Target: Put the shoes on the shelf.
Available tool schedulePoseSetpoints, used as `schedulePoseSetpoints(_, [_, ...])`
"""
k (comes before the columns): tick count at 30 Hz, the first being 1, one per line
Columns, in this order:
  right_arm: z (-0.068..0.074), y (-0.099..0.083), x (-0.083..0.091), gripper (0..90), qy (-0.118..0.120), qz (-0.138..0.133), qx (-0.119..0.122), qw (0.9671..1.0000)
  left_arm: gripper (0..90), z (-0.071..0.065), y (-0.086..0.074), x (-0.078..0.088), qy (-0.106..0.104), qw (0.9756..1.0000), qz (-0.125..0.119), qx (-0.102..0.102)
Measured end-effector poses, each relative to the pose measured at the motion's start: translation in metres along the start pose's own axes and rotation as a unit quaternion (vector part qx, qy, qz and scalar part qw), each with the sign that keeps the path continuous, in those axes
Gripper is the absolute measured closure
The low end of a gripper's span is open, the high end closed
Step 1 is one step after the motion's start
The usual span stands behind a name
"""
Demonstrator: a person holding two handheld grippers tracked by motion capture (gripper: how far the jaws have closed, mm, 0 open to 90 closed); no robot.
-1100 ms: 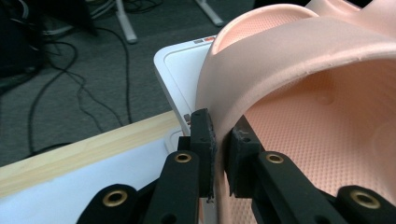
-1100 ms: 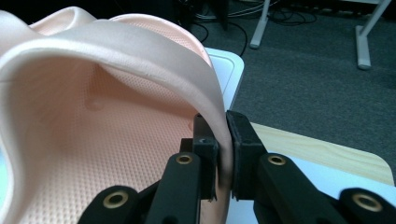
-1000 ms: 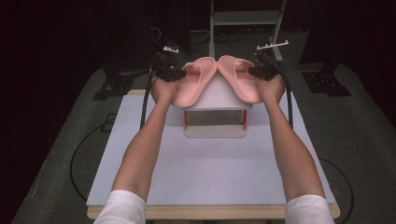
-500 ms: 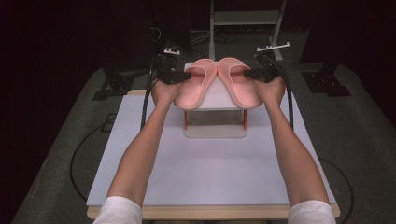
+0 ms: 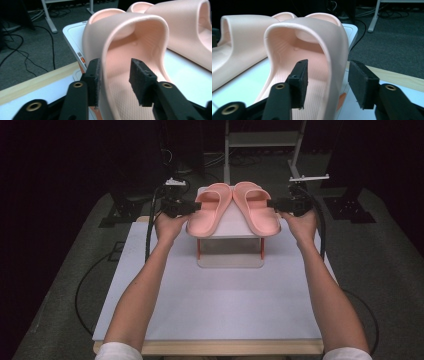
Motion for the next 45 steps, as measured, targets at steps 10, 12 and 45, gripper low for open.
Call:
schedulePoseSetpoints(10, [-0.013, -0.009, 0.018, 76.0, -0.014, -0.018, 0.012, 0.9997, 77.3, 0.009, -0.002, 0.014, 0.004, 0.9999, 0.0, -0.013])
schedulePoseSetpoints(12, [-0.015, -0.012, 0.018, 76.2, -0.016, -0.013, 0.015, 0.9997, 77.4, 0.012, -0.005, 0.014, 0.012, 0.9998, 0.003, -0.015])
schedulePoseSetpoints(45, [-0.014, -0.027, 0.002, 78.3, -0.028, 0.01, 0.029, 0.9991, 77.3, 0.02, -0.022, 0.0, 0.013, 0.9999, 0.009, -0.003])
Point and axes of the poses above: each handheld gripper's, and its own axes: x roughly backward along the jaws, y roughly out of its top, z roughly to its left, the point moved 7 cm from there along -x, roughly forward along the jaws, and after that the axes turned 6 degrees about -z, right-handed, at the moved point
